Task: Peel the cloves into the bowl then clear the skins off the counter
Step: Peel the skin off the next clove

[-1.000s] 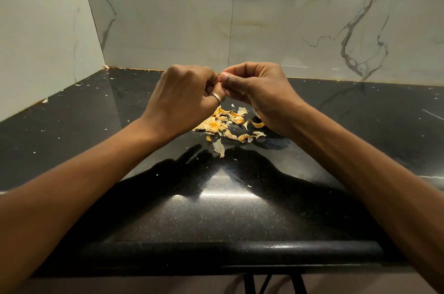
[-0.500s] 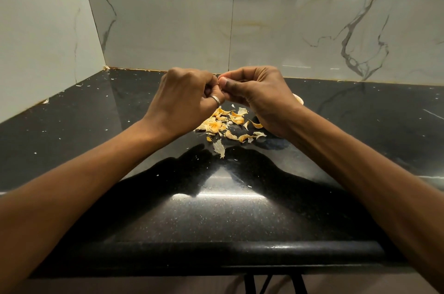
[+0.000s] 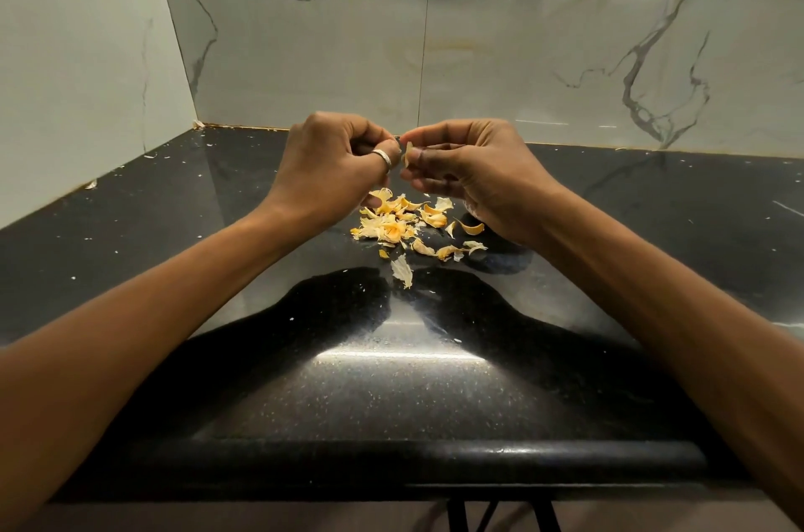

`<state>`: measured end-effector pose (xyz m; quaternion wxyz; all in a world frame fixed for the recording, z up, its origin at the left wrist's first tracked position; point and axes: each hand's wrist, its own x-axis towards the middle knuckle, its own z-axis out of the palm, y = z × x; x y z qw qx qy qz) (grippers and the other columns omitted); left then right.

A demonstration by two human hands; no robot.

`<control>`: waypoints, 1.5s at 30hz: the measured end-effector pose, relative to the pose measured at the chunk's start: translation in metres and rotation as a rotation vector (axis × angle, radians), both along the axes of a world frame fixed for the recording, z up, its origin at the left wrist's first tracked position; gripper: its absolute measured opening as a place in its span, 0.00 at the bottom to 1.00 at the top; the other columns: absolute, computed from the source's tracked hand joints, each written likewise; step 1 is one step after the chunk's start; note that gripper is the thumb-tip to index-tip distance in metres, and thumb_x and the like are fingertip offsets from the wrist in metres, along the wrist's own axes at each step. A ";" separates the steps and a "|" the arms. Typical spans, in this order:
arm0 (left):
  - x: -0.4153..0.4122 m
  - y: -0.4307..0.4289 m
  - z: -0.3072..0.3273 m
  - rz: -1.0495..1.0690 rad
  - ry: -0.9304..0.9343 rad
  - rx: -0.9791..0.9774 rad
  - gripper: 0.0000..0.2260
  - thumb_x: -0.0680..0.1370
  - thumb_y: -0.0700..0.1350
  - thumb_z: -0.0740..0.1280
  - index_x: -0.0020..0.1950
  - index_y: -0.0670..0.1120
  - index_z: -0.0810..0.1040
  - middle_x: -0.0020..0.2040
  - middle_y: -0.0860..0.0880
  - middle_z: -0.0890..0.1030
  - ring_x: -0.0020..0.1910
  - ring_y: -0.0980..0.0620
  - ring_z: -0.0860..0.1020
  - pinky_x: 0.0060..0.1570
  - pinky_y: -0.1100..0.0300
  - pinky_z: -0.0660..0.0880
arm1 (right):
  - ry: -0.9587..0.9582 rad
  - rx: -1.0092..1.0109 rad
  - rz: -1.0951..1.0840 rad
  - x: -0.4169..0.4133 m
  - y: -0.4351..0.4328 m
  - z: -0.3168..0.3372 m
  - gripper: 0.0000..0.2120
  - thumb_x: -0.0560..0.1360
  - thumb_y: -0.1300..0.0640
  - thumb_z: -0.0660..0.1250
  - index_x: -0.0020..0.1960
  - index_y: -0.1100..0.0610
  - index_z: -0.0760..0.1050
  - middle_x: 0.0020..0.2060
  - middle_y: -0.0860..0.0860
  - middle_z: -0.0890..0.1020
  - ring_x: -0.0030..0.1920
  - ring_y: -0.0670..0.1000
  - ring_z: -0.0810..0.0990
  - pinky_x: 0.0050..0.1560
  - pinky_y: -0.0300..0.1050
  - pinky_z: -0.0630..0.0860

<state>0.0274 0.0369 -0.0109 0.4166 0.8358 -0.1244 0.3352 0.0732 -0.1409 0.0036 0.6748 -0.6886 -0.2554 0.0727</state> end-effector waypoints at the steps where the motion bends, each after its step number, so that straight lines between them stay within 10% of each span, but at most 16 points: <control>1: 0.000 0.000 0.000 -0.009 0.011 -0.007 0.06 0.78 0.43 0.72 0.50 0.41 0.84 0.37 0.44 0.84 0.33 0.51 0.84 0.31 0.54 0.83 | -0.022 -0.014 -0.005 0.000 0.001 -0.001 0.08 0.76 0.69 0.69 0.54 0.66 0.80 0.47 0.62 0.85 0.45 0.56 0.86 0.47 0.45 0.84; 12: 0.001 0.003 0.000 -0.067 0.142 0.007 0.05 0.79 0.40 0.70 0.49 0.39 0.84 0.37 0.43 0.83 0.34 0.51 0.84 0.35 0.51 0.83 | -0.647 -0.412 -0.178 0.003 0.000 -0.005 0.04 0.76 0.61 0.73 0.50 0.60 0.83 0.40 0.51 0.86 0.40 0.46 0.86 0.46 0.45 0.84; 21: -0.001 0.003 0.001 -0.101 0.218 -0.017 0.05 0.80 0.39 0.69 0.47 0.40 0.84 0.37 0.43 0.83 0.35 0.51 0.84 0.35 0.54 0.83 | -0.737 -0.461 -0.176 0.005 -0.002 -0.005 0.03 0.75 0.64 0.73 0.49 0.59 0.84 0.39 0.50 0.85 0.39 0.43 0.85 0.44 0.42 0.84; 45: -0.005 -0.005 0.007 -0.180 0.391 -0.426 0.07 0.80 0.37 0.66 0.49 0.35 0.81 0.39 0.44 0.79 0.33 0.55 0.78 0.34 0.58 0.81 | -0.101 0.035 0.017 -0.001 -0.001 0.000 0.08 0.77 0.71 0.66 0.53 0.63 0.80 0.46 0.59 0.83 0.47 0.53 0.85 0.53 0.44 0.82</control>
